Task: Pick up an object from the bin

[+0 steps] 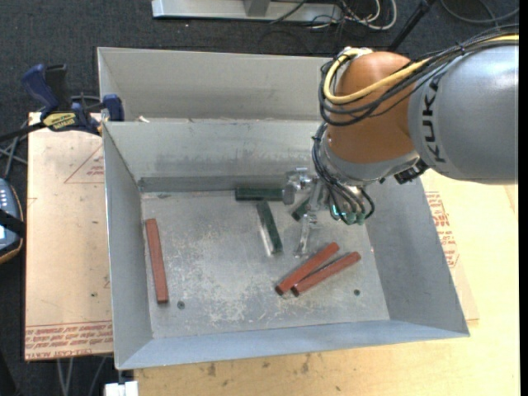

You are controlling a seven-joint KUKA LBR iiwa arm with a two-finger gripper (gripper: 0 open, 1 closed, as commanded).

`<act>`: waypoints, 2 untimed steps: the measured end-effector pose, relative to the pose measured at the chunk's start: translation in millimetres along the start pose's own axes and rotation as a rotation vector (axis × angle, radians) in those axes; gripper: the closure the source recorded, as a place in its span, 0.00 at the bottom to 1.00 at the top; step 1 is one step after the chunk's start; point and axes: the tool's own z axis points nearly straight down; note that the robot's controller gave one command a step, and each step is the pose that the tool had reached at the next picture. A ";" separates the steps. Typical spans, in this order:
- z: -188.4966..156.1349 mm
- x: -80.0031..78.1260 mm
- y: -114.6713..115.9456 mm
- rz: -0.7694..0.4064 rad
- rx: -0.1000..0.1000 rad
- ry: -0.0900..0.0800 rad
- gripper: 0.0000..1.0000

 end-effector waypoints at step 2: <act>36.8 37.8 -26.7 -0.068 0.000 -0.012 0.00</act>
Offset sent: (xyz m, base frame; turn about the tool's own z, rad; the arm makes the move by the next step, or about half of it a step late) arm -0.0672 -0.0483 -0.0670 -0.1114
